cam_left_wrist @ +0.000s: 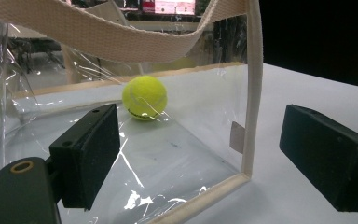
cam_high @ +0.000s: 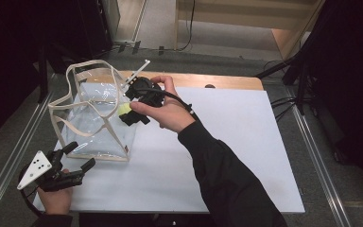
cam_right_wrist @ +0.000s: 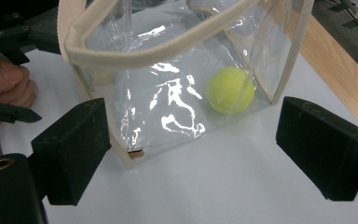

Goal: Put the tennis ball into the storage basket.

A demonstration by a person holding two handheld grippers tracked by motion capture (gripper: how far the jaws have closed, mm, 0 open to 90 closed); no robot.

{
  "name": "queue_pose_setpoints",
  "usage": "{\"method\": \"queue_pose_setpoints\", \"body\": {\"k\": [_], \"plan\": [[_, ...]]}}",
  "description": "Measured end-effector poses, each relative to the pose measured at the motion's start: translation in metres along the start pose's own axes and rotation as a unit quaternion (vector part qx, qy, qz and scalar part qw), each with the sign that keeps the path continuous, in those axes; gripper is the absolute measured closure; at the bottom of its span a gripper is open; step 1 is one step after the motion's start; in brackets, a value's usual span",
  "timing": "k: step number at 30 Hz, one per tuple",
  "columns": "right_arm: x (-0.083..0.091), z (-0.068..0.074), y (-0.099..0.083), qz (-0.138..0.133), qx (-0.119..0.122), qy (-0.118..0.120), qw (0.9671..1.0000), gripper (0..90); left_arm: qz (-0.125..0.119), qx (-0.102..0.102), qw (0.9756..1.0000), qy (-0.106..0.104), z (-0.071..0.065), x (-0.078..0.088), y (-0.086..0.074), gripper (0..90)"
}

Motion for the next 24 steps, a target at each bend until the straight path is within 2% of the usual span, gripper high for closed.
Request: {"method": "queue_pose_setpoints", "body": {"k": [5,8,14,24], "plan": [[-0.004,0.002,-0.013,0.001,0.002,-0.004,1.0,8.8,0.0,0.0,1.0,0.0,0.0,0.0,0.0,12.9],[-0.004,0.003,-0.019,0.001,-0.006,-0.003,1.0,9.0,0.001,0.001,1.0,0.0,0.0,0.0,0.0,12.8],[-0.004,0.005,-0.027,-0.009,0.002,-0.004,1.0,9.0,0.003,0.0,1.0,0.001,0.0,0.0,0.0,12.9],[-0.01,0.01,-0.045,-0.002,0.0,-0.003,1.0,9.0,0.002,0.001,1.0,0.0,0.0,0.0,0.0,12.8]]}}
Point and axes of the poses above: each handheld gripper's, and its own axes: x roughly backward along the jaws, y roughly out of its top, z roughly to its left, the point moved 10 cm from there along -x, roughly forward along the jaws, and after that the axes turned 12 degrees about x, right-handed, at the moved point
